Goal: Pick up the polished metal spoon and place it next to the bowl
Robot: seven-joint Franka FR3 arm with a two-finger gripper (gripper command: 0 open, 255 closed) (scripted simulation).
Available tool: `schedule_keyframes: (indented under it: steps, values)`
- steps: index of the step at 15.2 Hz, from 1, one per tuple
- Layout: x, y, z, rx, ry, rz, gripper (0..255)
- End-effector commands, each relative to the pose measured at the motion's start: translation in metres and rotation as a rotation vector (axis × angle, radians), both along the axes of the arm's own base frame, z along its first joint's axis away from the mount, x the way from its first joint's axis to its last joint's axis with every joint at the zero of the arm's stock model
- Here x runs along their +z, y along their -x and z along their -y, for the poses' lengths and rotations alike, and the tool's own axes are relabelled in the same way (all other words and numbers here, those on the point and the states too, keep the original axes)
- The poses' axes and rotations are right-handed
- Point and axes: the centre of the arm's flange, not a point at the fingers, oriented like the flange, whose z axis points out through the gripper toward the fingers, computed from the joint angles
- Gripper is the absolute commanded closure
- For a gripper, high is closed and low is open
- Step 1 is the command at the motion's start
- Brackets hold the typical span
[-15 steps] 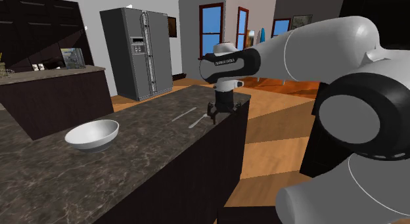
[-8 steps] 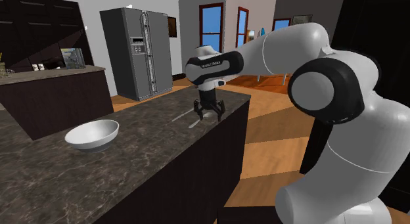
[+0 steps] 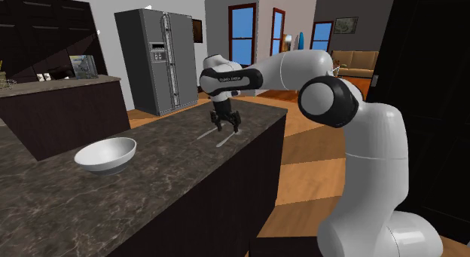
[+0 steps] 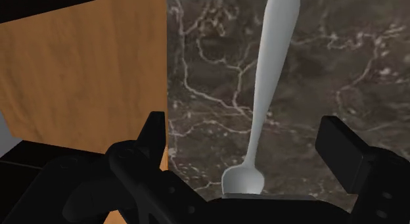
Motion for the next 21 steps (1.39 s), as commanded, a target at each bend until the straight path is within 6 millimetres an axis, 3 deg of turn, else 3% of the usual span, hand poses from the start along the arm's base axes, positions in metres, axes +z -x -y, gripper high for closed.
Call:
schedule_keyframes:
  steps: [1, 9, 16, 17, 21]
  values:
    - [-0.004, -0.021, -0.013, -0.044, 0.019, 0.016, 0]
    - [-0.043, -0.022, -0.005, -0.044, 0.019, 0.016, 0]
    - [-0.043, -0.022, -0.005, -0.044, 0.019, 0.016, 0]
    - [-0.043, -0.022, -0.005, -0.044, 0.019, 0.016, 255]
    - [-0.043, -0.022, -0.005, -0.044, 0.019, 0.016, 255]
